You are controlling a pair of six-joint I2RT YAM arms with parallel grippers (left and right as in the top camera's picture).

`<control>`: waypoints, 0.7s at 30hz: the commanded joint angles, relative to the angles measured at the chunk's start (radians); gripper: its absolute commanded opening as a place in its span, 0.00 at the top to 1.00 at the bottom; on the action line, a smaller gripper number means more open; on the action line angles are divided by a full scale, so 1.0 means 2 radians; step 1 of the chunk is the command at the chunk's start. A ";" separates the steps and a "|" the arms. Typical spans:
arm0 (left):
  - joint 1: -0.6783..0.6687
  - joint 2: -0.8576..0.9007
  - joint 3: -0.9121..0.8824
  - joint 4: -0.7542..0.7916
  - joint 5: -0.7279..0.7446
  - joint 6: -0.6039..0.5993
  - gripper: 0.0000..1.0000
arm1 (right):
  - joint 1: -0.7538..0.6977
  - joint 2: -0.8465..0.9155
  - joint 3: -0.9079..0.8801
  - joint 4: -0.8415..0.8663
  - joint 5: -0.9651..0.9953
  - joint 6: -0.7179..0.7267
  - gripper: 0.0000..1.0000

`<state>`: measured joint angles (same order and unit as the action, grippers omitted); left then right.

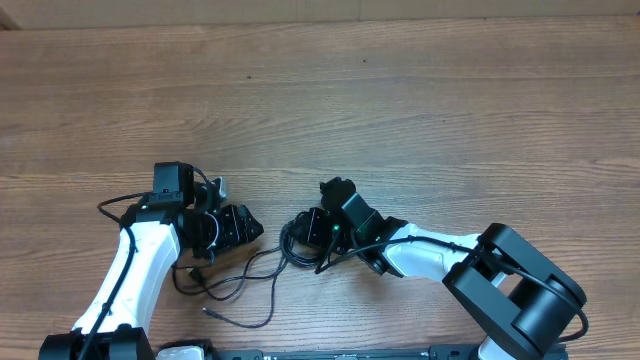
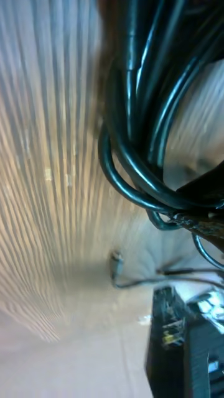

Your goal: Untangle cables

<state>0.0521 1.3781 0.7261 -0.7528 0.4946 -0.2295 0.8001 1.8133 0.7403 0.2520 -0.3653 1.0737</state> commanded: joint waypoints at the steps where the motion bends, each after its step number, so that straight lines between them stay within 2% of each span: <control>1: -0.004 -0.009 -0.003 -0.010 0.072 0.086 0.34 | 0.001 -0.009 0.003 0.031 -0.059 -0.029 0.96; 3: -0.004 -0.009 -0.003 -0.010 0.098 0.106 0.39 | 0.001 -0.019 0.003 0.036 -0.065 -0.028 0.96; 7: -0.004 -0.009 -0.003 -0.008 0.095 0.106 0.51 | 0.001 -0.032 0.003 0.037 -0.088 -0.028 0.96; 9: -0.004 -0.009 -0.003 -0.008 0.093 0.105 0.54 | 0.000 -0.038 0.003 0.037 -0.100 -0.028 0.96; 19: -0.004 -0.009 -0.003 -0.008 0.120 0.104 0.55 | -0.005 -0.056 0.003 0.052 -0.118 -0.026 0.96; 21: -0.004 -0.009 -0.003 -0.009 0.119 0.104 0.58 | -0.005 -0.056 0.003 0.052 -0.118 -0.026 0.96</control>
<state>0.0521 1.3781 0.7261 -0.7700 0.6819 -0.0479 0.7921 1.7390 0.7403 0.3386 -0.5770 1.0260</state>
